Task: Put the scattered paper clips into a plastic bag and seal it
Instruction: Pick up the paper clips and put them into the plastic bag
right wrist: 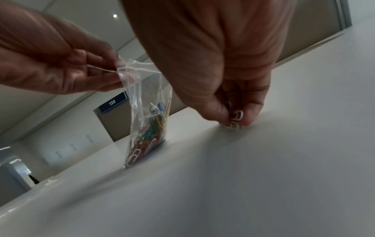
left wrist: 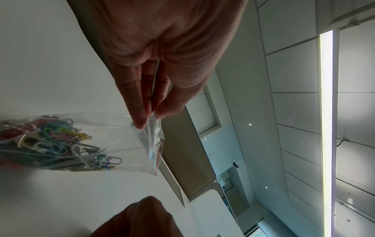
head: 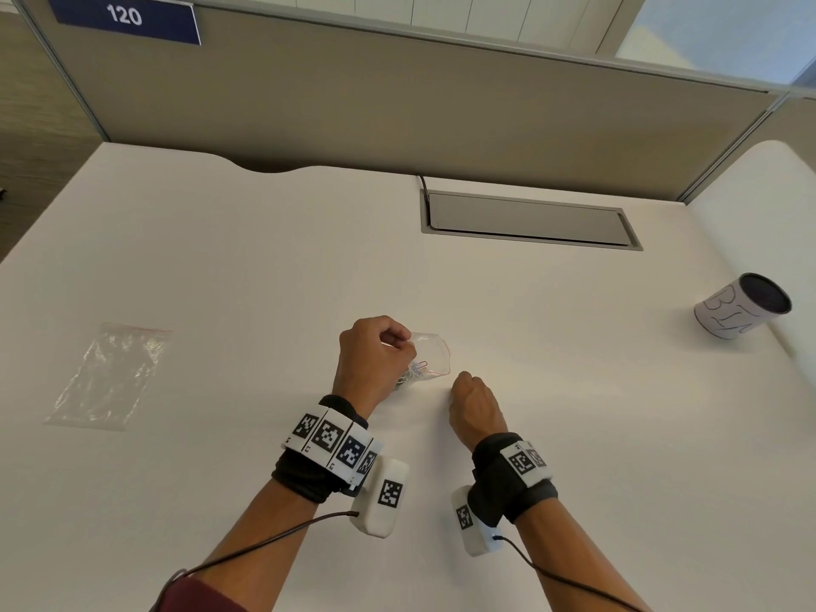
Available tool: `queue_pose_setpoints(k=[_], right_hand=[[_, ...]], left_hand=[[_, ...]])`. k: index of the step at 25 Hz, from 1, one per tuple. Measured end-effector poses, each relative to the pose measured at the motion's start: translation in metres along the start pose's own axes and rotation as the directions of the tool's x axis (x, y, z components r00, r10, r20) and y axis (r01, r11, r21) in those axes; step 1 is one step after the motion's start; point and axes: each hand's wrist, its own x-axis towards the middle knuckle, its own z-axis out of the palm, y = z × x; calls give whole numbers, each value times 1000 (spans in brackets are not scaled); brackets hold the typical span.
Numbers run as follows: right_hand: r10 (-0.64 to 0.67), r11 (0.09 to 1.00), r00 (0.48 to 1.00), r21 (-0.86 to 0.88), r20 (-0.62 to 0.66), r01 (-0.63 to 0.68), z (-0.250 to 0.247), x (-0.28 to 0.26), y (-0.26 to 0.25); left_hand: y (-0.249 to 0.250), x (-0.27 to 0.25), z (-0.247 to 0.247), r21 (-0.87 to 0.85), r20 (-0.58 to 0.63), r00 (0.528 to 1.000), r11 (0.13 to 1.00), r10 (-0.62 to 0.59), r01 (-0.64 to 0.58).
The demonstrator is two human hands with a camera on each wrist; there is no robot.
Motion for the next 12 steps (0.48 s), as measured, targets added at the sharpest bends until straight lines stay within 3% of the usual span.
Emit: queue_pose_setpoints(k=[2, 4, 7, 9, 10, 12], right_hand=[[16, 998, 1000, 62, -5, -15, -1, 0, 5], [84, 969, 996, 235, -4, -81, -6, 1, 12], [171, 767, 984, 634, -48, -102, -39, 0, 15], [82, 644, 991, 765, -106, 28, -68, -4, 7], [4, 652, 991, 751, -136, 101, -79, -5, 0], [-153, 757, 976, 617, -154, 216, -89, -3, -15]], left_hand=[[0, 0, 0, -4, 2, 1000, 1000, -2, 2], [-1, 0, -1, -9, 7, 1000, 1000, -7, 7], [-1, 0, -2, 2, 6, 1000, 1000, -13, 13], [0, 0, -1, 5, 12, 1000, 1000, -24, 24], [1, -1, 0, -1, 16, 999, 1000, -30, 30], [2, -2, 2, -14, 24, 999, 999, -39, 39]])
